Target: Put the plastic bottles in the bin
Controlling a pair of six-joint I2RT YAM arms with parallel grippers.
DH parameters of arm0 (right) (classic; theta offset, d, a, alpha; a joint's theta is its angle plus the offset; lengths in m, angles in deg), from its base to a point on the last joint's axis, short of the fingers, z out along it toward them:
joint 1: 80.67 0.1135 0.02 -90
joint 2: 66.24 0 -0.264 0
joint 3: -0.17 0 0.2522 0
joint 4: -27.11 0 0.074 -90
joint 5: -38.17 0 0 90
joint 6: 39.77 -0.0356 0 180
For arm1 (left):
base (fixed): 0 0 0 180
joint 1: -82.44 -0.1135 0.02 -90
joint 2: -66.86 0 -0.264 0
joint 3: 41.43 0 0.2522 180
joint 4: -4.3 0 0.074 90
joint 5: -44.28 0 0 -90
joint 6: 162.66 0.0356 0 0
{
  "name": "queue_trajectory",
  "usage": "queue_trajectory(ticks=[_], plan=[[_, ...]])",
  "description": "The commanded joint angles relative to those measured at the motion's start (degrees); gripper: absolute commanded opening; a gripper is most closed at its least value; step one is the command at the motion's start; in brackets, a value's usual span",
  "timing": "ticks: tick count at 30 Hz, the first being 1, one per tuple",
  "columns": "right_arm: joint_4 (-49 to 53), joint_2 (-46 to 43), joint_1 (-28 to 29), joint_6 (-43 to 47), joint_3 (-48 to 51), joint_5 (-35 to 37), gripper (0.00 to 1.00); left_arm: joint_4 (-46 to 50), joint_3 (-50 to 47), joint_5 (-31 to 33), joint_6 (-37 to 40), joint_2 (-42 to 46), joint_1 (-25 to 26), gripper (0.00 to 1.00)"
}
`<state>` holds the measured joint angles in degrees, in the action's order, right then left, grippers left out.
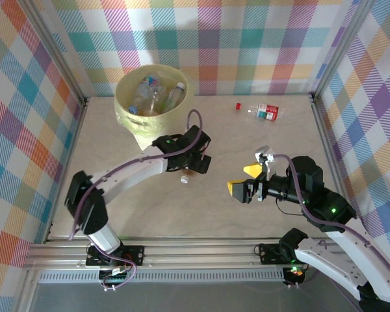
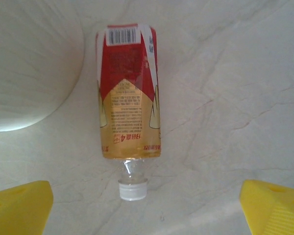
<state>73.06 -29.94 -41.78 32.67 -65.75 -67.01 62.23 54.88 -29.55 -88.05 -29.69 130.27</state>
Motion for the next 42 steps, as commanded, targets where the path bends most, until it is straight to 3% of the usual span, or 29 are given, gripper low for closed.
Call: queue_trajectory(ticks=[1, 11, 20, 27, 38, 42], plan=[[0.9, -1.3, -0.2, -0.6, 0.3, 0.9, 1.00, -2.0, 2.3, 0.7, 1.7, -3.7, 0.2, 0.98], [1.4, -1.6, -0.1, -0.5, 0.5, 1.1, 1.00, -4.8, 4.6, -1.2, 5.0, -13.8, -4.8, 0.99], [2.5, -1.7, -0.1, -0.4, -0.1, 1.6, 1.00, -5.5, 10.0, -8.0, 8.9, -20.3, -9.3, 0.96], [3.5, -2.6, -0.2, -0.6, -0.1, 2.4, 1.00, -4.0, 12.9, -14.3, 8.5, -23.3, -12.2, 0.89], [3.4, -1.2, -0.2, -1.2, -0.8, 2.1, 1.00, -0.7, 12.6, -14.3, 7.9, -25.0, -11.8, 0.82], [4.8, -1.4, -0.2, -1.1, -1.4, 2.9, 1.00, -0.9, 12.1, -13.9, 7.7, -24.7, -10.9, 0.70]])
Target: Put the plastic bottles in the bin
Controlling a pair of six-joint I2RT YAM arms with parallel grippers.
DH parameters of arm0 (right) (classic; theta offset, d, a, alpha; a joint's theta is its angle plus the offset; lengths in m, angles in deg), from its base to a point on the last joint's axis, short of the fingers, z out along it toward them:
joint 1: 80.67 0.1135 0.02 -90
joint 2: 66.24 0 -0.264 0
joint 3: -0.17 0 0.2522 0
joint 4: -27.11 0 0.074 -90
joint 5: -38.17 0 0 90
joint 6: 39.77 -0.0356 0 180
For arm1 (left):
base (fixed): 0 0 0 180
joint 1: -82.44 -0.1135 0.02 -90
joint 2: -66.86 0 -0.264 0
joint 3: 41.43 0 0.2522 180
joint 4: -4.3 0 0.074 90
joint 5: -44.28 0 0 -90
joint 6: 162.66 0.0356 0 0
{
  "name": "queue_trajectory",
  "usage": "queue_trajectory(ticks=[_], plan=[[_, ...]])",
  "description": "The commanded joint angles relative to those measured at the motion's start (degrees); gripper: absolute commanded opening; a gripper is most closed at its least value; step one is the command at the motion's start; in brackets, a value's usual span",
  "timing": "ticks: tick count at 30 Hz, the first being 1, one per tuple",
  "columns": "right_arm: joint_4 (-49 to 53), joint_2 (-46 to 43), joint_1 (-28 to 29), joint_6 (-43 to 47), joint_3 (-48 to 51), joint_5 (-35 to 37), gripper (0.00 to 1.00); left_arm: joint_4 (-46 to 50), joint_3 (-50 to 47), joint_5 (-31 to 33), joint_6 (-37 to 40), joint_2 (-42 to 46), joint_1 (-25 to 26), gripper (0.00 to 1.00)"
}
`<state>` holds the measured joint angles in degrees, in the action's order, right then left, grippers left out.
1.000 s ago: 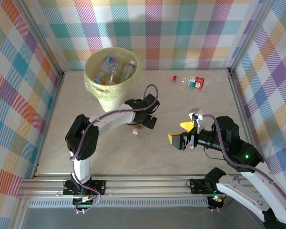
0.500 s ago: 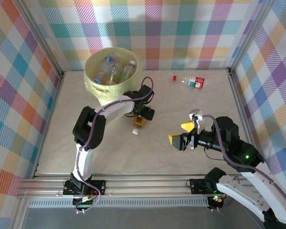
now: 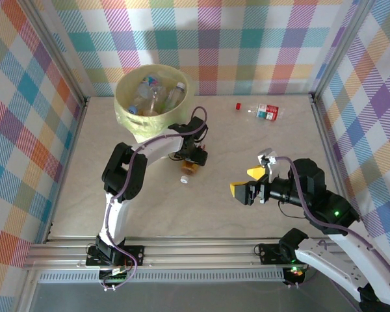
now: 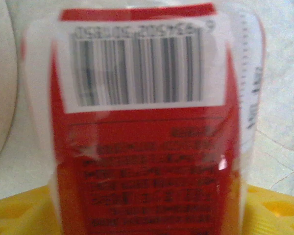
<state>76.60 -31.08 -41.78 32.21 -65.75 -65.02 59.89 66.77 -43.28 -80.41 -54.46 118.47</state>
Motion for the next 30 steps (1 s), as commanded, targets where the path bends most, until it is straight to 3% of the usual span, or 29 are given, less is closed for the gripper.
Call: queue_trajectory(ticks=[1, 11, 20, 26, 30], plan=[[1.4, -0.5, -0.1, -0.8, -1.3, 1.1, 1.00, 1.7, 0.2, -0.2, 0.1, 0.2, 1.3, 0.68], [3.7, -2.3, -0.2, -1.3, -2.0, 2.2, 1.00, 3.0, 1.6, -0.4, 0.4, 5.6, 5.5, 0.58], [3.8, -3.1, -0.2, -1.5, -3.1, 3.7, 1.00, 3.5, 5.9, -12.0, 1.1, 12.5, 6.7, 0.58], [2.4, -3.0, -0.2, -1.6, -3.8, 3.4, 1.00, 6.7, 15.0, -17.9, 1.7, 14.9, 6.8, 0.58], [-0.1, -3.2, -0.2, -2.6, -5.1, 1.5, 1.00, 11.7, 27.5, -20.0, 1.8, 13.4, 6.7, 0.58]])
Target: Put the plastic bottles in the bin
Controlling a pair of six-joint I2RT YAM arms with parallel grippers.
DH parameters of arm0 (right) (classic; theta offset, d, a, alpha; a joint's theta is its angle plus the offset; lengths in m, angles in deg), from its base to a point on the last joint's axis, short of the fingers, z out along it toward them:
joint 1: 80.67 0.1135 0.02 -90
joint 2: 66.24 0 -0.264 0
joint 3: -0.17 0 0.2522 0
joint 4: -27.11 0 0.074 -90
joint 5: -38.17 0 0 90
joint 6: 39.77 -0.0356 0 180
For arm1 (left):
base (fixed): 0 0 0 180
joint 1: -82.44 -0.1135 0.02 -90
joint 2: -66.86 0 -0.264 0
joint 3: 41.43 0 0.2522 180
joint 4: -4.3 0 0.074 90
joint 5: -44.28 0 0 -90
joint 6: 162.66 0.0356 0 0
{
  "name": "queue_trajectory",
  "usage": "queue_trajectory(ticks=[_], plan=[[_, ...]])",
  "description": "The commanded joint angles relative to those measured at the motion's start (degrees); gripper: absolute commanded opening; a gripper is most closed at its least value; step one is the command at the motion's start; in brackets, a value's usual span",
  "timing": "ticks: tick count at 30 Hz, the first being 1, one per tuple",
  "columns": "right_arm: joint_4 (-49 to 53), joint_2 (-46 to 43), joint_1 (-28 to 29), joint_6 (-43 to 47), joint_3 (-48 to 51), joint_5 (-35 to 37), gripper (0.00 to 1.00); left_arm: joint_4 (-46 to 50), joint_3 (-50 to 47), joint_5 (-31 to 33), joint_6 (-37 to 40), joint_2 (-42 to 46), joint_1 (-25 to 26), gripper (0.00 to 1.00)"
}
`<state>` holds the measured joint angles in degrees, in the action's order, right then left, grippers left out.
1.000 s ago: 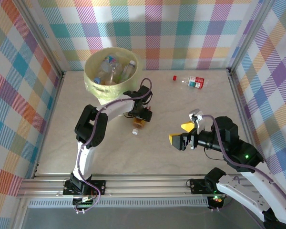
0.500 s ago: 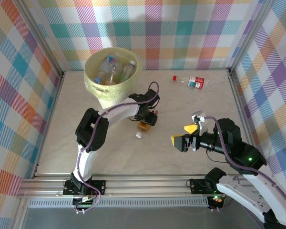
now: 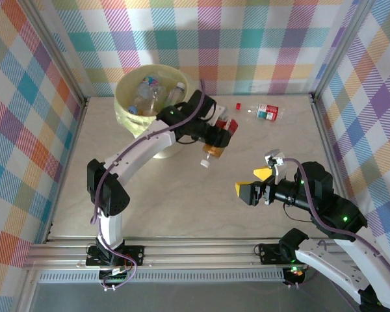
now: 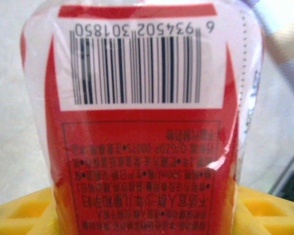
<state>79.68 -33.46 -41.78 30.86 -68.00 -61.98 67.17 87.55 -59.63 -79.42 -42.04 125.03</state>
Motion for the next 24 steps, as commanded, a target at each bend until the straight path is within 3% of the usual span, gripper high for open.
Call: queue_trajectory(ticks=[1, 8, 17, 24], plan=[[-4.3, -0.7, -0.2, -1.3, -3.3, -2.2, 1.00, 5.7, 10.4, -3.5, 1.0, 0.4, 0.0, 0.58], [-8.3, 2.0, -0.2, 0.3, -6.1, -2.3, 1.00, 10.6, 23.7, -0.2, 1.0, -1.6, -5.7, 0.57], [-8.0, 0.7, -0.1, 0.6, -4.4, -1.0, 1.00, 4.7, 23.7, 6.7, -2.1, 3.4, -18.6, 0.56], [-5.5, 1.2, -0.2, 2.1, -5.6, 0.2, 1.00, 1.6, 23.9, 8.0, -3.5, 3.0, -29.1, 0.56]])
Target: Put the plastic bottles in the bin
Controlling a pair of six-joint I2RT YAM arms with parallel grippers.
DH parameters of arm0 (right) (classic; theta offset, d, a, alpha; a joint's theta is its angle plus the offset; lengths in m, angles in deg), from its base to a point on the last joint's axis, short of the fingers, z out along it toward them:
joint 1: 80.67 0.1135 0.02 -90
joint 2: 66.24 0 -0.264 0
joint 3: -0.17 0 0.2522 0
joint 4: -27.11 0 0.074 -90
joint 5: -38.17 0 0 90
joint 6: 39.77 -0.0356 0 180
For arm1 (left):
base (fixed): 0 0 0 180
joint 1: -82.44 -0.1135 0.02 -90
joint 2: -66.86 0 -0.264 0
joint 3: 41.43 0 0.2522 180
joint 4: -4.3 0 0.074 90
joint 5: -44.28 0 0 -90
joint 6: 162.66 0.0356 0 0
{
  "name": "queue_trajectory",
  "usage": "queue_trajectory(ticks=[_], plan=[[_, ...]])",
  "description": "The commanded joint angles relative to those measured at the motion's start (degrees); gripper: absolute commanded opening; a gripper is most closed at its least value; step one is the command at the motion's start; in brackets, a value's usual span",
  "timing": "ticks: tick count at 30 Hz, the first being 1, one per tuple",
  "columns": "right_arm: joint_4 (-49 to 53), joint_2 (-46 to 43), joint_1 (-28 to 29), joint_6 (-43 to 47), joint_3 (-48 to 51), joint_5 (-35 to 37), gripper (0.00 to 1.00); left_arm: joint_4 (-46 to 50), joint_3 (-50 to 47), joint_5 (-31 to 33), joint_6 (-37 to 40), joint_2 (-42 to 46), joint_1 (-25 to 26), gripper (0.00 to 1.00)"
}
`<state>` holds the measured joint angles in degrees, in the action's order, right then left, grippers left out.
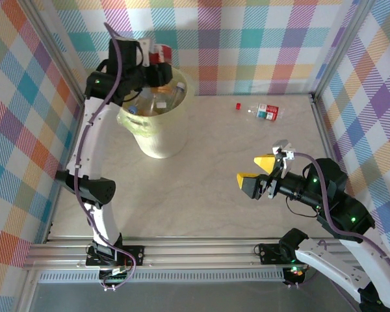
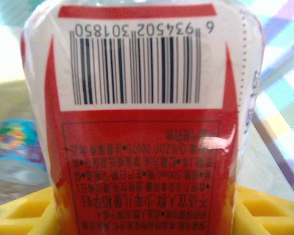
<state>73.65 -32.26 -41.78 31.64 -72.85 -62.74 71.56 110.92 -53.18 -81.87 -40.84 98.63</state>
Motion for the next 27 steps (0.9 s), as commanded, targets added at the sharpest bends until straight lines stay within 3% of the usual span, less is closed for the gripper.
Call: queue_trajectory(ticks=[1, 10, 27], plan=[[0.7, 0.0, -0.2, 1.4, -0.8, 1.2, 1.00, -3.4, 0.5, 1.5, -0.9, 1.5, -3.9, 0.56], [1.2, 0.3, -0.2, 1.7, -0.2, 2.1, 1.00, -8.1, 1.0, 7.4, 7.4, -1.9, -9.5, 0.57], [0.8, 2.0, -0.2, 1.7, 0.7, 2.9, 1.00, -7.8, -0.3, 11.8, 20.2, -8.1, -9.5, 0.66]])
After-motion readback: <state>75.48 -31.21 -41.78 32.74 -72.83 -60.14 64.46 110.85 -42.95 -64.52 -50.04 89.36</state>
